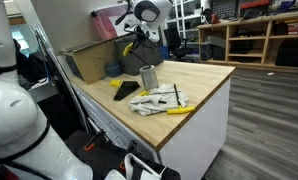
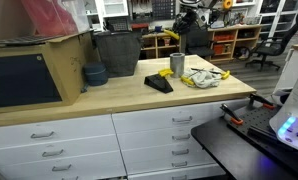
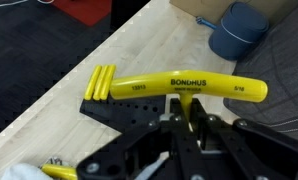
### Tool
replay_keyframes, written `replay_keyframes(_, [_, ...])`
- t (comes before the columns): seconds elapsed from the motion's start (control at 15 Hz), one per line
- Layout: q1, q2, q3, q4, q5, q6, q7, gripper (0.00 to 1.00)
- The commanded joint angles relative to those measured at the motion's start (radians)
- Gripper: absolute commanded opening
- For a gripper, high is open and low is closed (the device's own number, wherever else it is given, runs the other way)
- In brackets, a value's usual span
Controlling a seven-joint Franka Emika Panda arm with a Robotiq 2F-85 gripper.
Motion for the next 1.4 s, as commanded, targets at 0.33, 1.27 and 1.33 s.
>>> replay_keyframes(0.33, [-0.015, 0.116, 0.002, 0.082, 0.071, -0.112, -0.094, 0.03])
replay_keyframes(1.27, [0.009, 0.186, -0.046, 0.103, -0.045, -0.043, -0.085, 0.61])
replay_keyframes(1.33, [0.026, 0.165, -0.05, 0.092, -0.089, -0.021, -0.087, 0.67])
